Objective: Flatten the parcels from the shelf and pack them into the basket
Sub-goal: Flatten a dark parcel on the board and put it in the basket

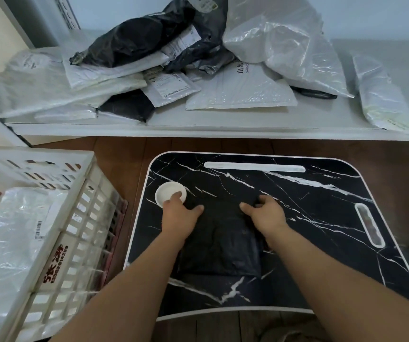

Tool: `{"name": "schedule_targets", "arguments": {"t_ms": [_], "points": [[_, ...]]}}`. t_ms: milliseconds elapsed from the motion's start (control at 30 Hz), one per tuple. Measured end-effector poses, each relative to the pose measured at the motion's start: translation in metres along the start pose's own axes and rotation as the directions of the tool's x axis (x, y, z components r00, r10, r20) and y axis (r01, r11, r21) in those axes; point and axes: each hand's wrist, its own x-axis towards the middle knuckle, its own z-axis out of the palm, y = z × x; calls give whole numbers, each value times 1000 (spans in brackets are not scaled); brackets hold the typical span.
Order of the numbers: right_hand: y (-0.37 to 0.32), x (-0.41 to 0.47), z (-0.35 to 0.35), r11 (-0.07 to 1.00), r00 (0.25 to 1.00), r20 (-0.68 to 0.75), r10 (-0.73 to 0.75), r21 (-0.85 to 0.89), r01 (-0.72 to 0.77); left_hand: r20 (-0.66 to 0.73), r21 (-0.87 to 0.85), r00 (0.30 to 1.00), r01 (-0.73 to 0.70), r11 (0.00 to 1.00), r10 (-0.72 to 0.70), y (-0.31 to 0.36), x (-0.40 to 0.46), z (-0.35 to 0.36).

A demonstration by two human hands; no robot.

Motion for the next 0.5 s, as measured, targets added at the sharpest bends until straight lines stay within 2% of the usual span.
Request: {"name": "schedule_targets", "arguments": {"t_ms": [33,100,167,267,367,433,500], "points": [[-5,-1,-4,983,996,49,74,162,-81,38,-143,994,104,984,-99,5,2,-4],[-20,-8,-13,953,982,139,127,257,-159,77,-214,986,164,963,-151,14,4,-17],[-28,-8,-23,963,983,149,104,233,-137,111,-304,985,158,939,-129,22,7,-30],[-39,-12,-38,985,992,125,12,170,-33,251,-385,963,191,903,-97,36,3,-48],[-40,-22,-47,985,989,141,-45,170,20,424,-326,902,233,916,-78,44,-12,-53],[-36,-27,-51,982,982,186,-38,191,2,441,-338,897,192,921,-26,43,-20,-50],[-31,-33,-53,994,969,248,-8,108,-19,406,-358,913,112,927,47,39,-25,-47]]}}
